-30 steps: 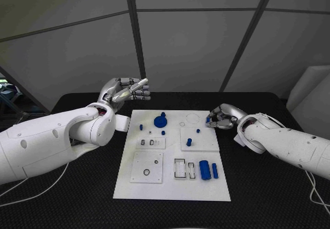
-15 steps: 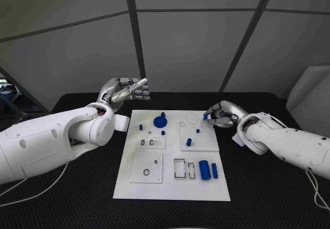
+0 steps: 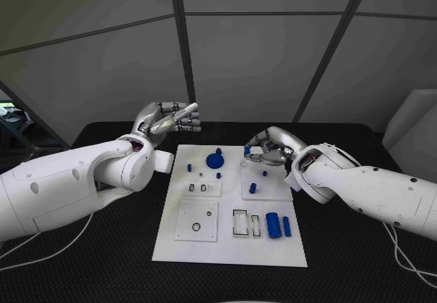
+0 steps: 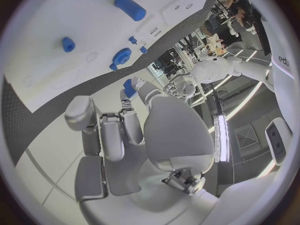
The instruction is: Assemble the parts on the task board
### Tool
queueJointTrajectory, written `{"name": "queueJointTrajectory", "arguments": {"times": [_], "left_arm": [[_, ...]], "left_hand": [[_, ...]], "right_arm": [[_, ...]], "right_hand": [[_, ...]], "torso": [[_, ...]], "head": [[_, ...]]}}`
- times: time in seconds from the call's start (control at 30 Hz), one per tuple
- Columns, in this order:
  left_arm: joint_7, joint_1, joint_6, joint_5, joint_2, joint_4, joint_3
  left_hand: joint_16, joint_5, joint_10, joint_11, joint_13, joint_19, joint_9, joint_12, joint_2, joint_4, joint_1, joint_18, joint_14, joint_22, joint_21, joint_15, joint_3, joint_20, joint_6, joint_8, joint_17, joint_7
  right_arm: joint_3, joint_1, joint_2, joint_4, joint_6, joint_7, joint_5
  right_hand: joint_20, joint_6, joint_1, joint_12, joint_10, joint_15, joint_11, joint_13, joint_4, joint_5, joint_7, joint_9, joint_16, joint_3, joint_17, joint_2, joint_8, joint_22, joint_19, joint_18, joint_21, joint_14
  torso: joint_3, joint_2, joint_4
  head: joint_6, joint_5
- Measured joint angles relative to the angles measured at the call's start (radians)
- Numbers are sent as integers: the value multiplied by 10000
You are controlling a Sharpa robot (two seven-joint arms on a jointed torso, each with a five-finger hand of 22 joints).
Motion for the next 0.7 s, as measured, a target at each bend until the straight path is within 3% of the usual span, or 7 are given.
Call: {"name": "queueJointTrajectory", "arguments": {"times": [0.27,0.47,0.7], "left_arm": [[-12,13,-3,0,58,-34,0],[-26,24,-8,0,170,-163,2],[-38,28,-9,0,247,-252,2]], "left_hand": [[0,0,0,0,-8,0,0,0,0,0,0,0,0,1,0,0,0,0,0,0,-1,0],[0,0,0,0,-8,0,-8,0,0,0,0,0,0,1,0,0,0,0,0,0,-1,0],[0,0,0,0,-7,0,-8,0,0,0,0,0,0,1,0,0,0,0,0,0,7,0]], "right_arm": [[-301,3,938,93,-43,-703,-678],[-511,-160,1489,-22,-21,-1022,-1098],[-614,-300,1823,-138,111,-1283,-1610]], "right_hand": [[0,6,0,0,0,0,0,0,-1,-2,-6,3,0,0,-1,-1,-17,7,0,1,0,0],[0,6,-1,0,0,0,0,0,-1,-11,-7,3,-1,0,-1,-1,-22,0,-1,1,0,0],[1,6,-1,0,0,0,0,0,-27,-14,-7,2,-1,26,-1,-2,-77,-18,0,2,0,0]], "torso": [[-14,-38,66],[-18,-43,81],[-19,-36,84]], "head": [[-25,112],[-6,192],[-62,267]]}}
